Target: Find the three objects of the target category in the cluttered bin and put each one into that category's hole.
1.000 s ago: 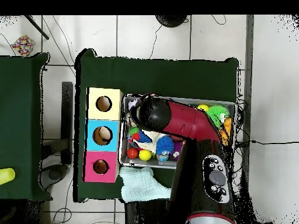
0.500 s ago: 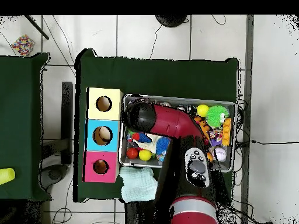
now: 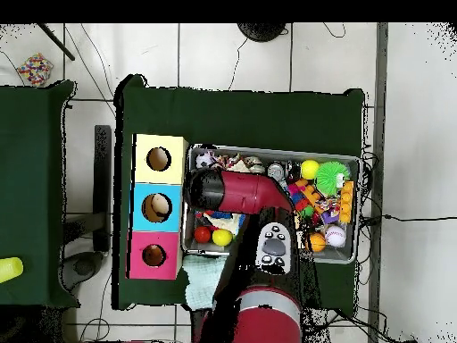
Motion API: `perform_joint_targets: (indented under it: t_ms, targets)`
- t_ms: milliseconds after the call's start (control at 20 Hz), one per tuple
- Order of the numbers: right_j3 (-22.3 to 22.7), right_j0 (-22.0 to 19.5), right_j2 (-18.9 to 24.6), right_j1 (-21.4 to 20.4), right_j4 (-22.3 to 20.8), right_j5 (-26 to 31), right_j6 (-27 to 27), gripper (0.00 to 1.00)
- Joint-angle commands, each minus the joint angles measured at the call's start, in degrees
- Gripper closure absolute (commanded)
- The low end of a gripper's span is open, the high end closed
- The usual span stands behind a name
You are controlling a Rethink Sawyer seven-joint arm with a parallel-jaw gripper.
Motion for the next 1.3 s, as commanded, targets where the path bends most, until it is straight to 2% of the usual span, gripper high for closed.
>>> perform_joint_targets:
  t_ms: [50,200,550,600,1050,1300]
  targets:
    - [-5.97,4.69,-9.51,3.82,-4.91,-0.43,6.26,0.0]
    - [-6.69,5.37,-10.8,3.57,-4.95,3.3,5.2,0.0]
    - [-4.9,3.2,-6.93,5.34,-1.99,-3.85,6.0,0.0]
    - [-3.91,2.19,-4.99,5.2,-0.84,-5.09,6.28,0.0]
    - [-0.26,-1.59,2.24,5.63,2.59,-14.66,7.25,0.0]
    - [0.19,-3.02,3.95,5.42,3.24,-15.04,5.8,0.0]
